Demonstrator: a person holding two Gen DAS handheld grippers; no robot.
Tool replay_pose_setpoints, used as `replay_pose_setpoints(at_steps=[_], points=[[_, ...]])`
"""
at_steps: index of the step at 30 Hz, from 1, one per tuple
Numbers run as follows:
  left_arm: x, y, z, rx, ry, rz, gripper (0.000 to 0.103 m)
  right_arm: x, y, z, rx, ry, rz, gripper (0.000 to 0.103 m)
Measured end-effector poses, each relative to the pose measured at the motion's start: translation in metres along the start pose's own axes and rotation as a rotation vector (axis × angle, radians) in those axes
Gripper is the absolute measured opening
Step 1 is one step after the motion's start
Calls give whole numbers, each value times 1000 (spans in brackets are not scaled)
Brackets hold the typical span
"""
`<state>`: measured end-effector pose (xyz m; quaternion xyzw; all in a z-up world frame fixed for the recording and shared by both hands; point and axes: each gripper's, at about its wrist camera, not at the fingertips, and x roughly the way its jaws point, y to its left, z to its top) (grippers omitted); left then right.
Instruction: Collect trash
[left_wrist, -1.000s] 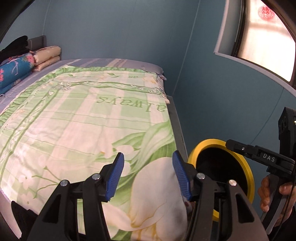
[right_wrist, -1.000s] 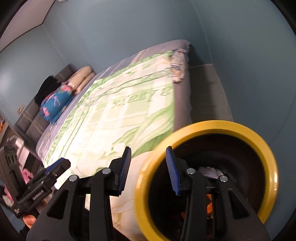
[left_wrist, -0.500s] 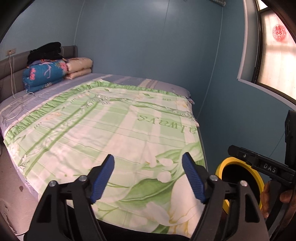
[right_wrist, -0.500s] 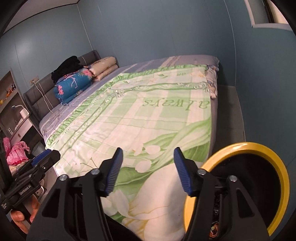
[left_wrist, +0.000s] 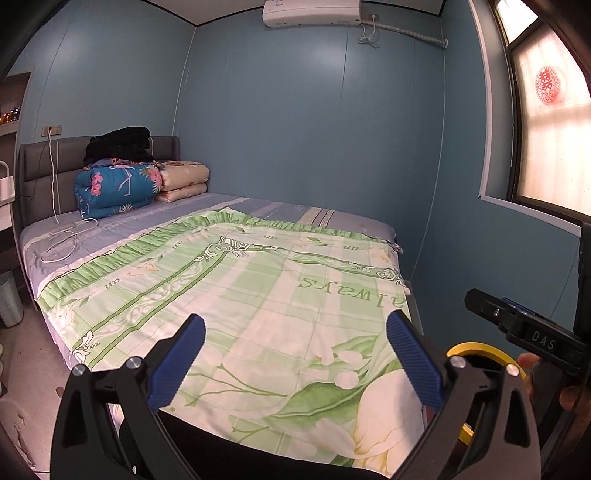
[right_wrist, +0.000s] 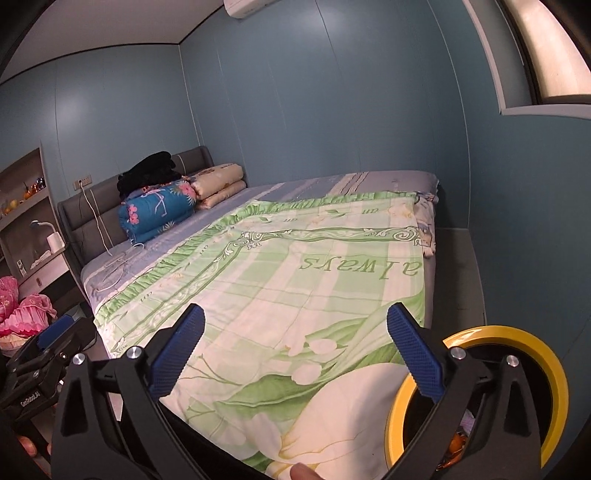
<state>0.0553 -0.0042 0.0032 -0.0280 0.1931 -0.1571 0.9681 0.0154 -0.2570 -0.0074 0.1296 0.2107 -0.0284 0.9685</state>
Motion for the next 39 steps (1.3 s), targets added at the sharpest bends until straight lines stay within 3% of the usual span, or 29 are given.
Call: replay_pose_setpoints(at_steps=[10,39], points=[[-25,-2,-6,-4,-68,6,95,-22,3,-5,-23,-31,-33,95],[-28,-4,-15,-27,-55,-6,95,-12,-7,-14,5,7,-43,95]])
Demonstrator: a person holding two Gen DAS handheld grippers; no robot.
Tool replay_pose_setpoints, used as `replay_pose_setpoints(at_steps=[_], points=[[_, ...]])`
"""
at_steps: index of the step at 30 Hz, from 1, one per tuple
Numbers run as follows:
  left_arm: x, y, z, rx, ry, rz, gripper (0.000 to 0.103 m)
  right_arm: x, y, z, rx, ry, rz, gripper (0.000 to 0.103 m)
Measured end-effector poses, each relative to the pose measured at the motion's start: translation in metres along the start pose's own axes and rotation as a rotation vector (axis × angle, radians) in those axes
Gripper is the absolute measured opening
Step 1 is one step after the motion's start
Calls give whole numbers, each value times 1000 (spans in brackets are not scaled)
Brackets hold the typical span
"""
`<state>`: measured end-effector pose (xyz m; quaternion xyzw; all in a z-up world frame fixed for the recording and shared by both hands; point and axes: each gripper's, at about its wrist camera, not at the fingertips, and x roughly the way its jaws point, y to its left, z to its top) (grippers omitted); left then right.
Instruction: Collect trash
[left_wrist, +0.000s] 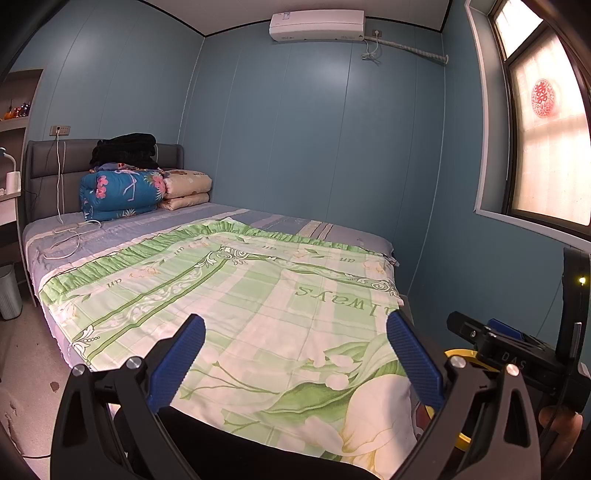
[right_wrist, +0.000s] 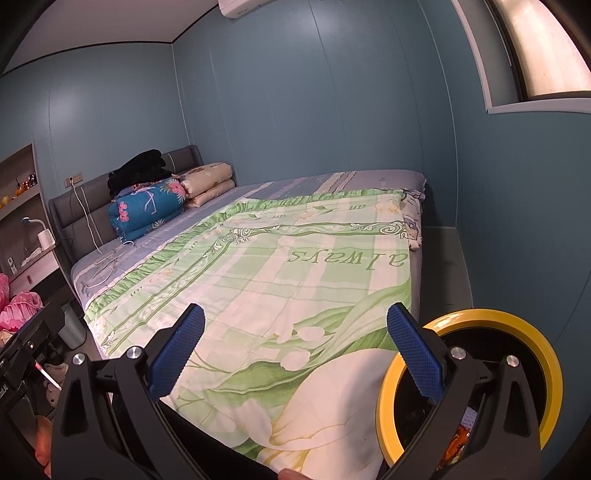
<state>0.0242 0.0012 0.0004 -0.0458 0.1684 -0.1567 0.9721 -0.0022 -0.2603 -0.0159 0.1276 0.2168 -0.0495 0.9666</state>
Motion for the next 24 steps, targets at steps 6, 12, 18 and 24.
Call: replay_pose_setpoints(at_steps=[6,12,18,24], points=[[1,-1,0,2,4,-2,95,2,-2,-2,6,6,-2,95],[2,-3,-1,0,7,-3,95,4,-3,-3,11,11,-5,95],[3,-3,-2,-1,11,-10,95,5,-5,-3,15,18,-8,95],[5,-4,-3,0,14,-13,95,6,-5,-3,16,19,-8,95]])
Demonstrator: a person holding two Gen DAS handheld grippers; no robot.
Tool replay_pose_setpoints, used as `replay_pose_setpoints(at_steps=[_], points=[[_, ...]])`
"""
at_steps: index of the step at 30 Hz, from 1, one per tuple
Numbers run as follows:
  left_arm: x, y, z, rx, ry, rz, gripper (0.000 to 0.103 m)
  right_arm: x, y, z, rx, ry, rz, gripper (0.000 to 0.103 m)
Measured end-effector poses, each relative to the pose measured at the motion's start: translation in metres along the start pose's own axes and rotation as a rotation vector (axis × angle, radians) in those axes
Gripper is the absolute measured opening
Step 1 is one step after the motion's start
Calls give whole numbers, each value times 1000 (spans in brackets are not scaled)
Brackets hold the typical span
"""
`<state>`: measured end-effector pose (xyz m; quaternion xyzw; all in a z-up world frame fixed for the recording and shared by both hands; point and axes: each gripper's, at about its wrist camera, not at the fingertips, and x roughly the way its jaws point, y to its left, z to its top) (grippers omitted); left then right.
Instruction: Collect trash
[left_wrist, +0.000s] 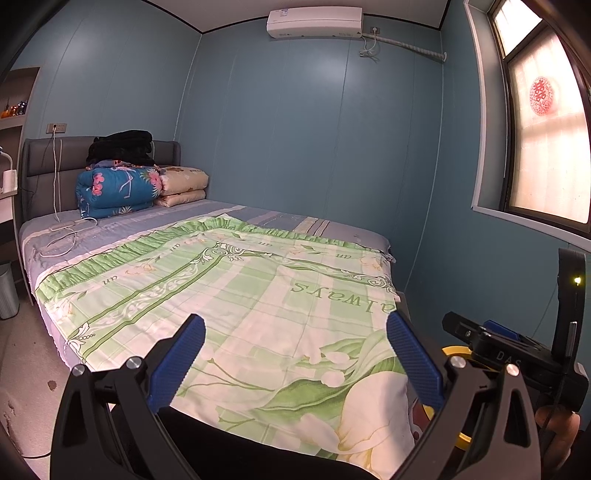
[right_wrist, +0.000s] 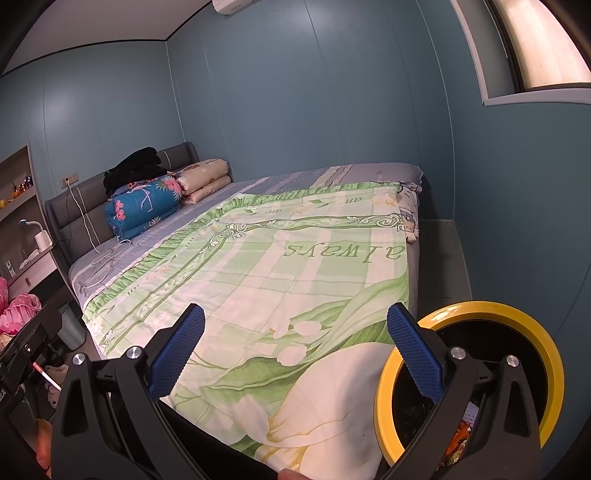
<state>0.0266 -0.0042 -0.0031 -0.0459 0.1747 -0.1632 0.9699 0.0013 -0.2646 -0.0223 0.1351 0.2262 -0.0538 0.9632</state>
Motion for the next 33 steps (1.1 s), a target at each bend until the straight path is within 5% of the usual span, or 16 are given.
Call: replay_pose_setpoints(at_steps=[33], points=[[5,-1,-4,3,15,-13,95,5,-3,-6,19,24,-7,95]])
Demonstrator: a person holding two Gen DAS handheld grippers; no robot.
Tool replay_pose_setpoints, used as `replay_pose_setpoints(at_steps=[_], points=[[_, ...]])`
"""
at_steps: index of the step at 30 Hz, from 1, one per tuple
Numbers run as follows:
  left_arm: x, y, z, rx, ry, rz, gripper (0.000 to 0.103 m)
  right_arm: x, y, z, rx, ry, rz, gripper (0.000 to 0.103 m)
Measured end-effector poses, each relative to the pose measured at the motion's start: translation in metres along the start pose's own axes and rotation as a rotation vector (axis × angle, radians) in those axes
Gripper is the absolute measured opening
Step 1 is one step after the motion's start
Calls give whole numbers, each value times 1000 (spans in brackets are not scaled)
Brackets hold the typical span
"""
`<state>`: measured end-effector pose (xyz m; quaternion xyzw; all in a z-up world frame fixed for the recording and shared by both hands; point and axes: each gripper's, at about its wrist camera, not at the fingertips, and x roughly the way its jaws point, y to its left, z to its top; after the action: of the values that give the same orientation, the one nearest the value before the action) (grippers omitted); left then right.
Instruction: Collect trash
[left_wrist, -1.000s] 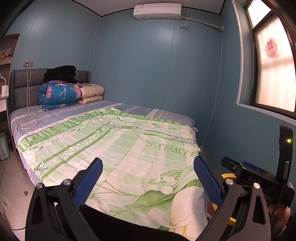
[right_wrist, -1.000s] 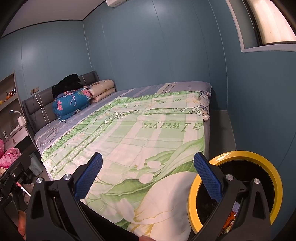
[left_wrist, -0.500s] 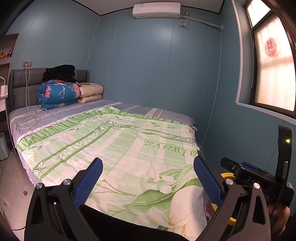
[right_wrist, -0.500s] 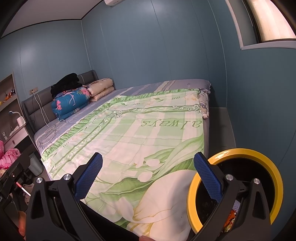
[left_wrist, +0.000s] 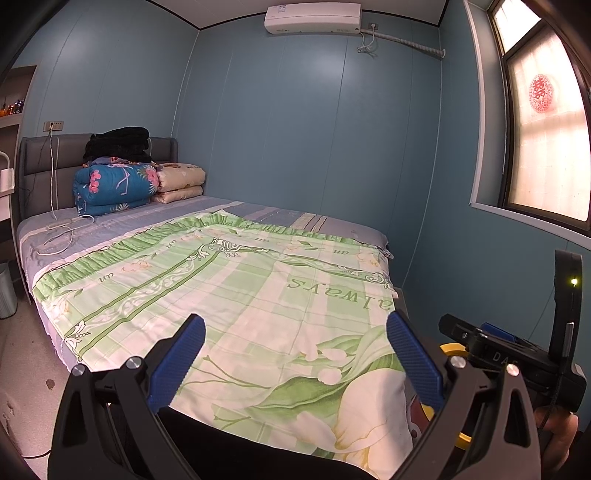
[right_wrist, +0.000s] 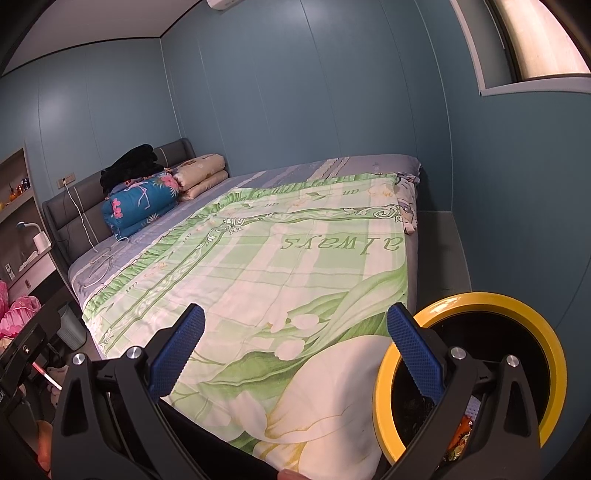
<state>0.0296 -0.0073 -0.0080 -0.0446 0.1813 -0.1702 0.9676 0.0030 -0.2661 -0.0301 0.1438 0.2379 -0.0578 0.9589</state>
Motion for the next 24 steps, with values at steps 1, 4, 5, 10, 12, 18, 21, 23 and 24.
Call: replay_pose_setpoints(at_steps=[1,4,5,10,12,18,21,23,24], points=[[0,0,0,0,1,-1,95,0,0,0,0,1,0,95],[1,0,0,1,5,-2,95,1,0,0,2,4,0,95],[1,0,0,2,8,-3,95,1,0,0,2,5,0,95],[2,-1,-1,9,9,0,95,2,-1,-2,6,12,1,95],[2,-2,-1,9,7,1,95,2,-2,-2,7,12,1,95],[3,-3,-1,12,9,-7,95,3,-3,-2,7,14,1,95],[3,-2,0,9,15,-11,95,3,-4,-2,12,16,-1,95],[3,-1,0,8,15,-12,95,4,-5,-2,14,17,-1,95],[3,-1,0,9,15,-11,95,4,-5,-2,15,17,-2,95]])
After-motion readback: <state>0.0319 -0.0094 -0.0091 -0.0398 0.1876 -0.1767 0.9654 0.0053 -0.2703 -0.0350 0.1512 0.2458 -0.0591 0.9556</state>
